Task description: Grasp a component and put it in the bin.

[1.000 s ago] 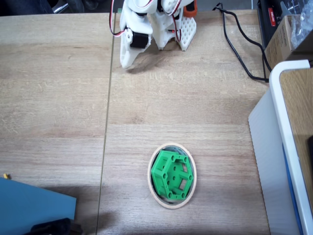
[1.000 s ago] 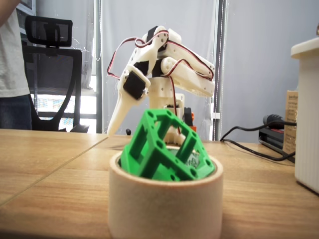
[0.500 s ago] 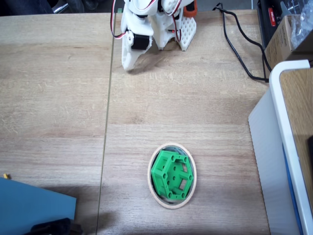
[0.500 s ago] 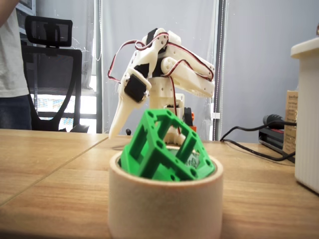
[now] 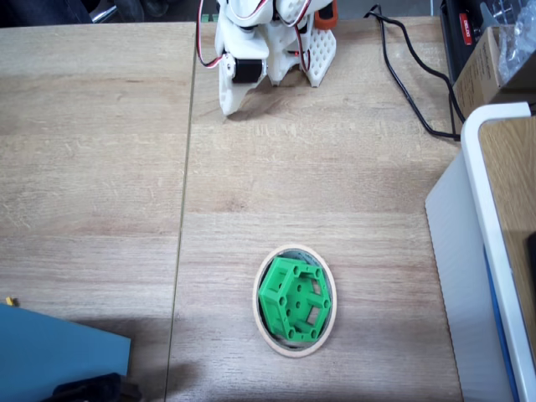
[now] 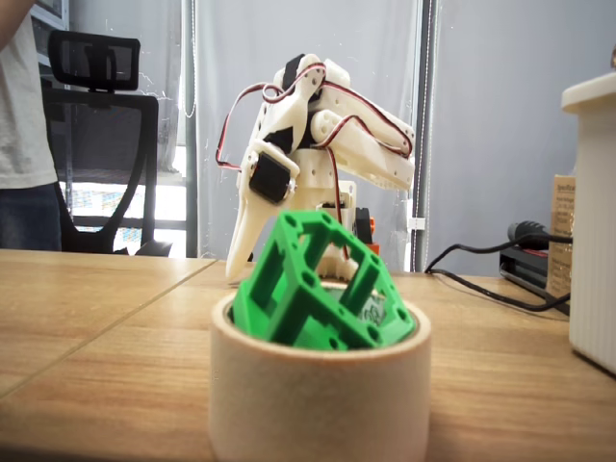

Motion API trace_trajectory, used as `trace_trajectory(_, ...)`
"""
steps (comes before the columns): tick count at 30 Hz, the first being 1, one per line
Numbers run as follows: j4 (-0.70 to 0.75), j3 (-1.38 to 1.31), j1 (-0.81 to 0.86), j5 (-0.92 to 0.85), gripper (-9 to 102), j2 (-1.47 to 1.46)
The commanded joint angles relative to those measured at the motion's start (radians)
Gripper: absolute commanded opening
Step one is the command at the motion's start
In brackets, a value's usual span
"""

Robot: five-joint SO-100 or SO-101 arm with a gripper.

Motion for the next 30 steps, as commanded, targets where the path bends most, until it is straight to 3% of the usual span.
trace_trajectory(1, 0.049, 0.003, -0.011, -0.002, 0, -0.003)
trace_trajectory(30, 0.048, 0.044, -0.011, 0.0, 0, -0.008)
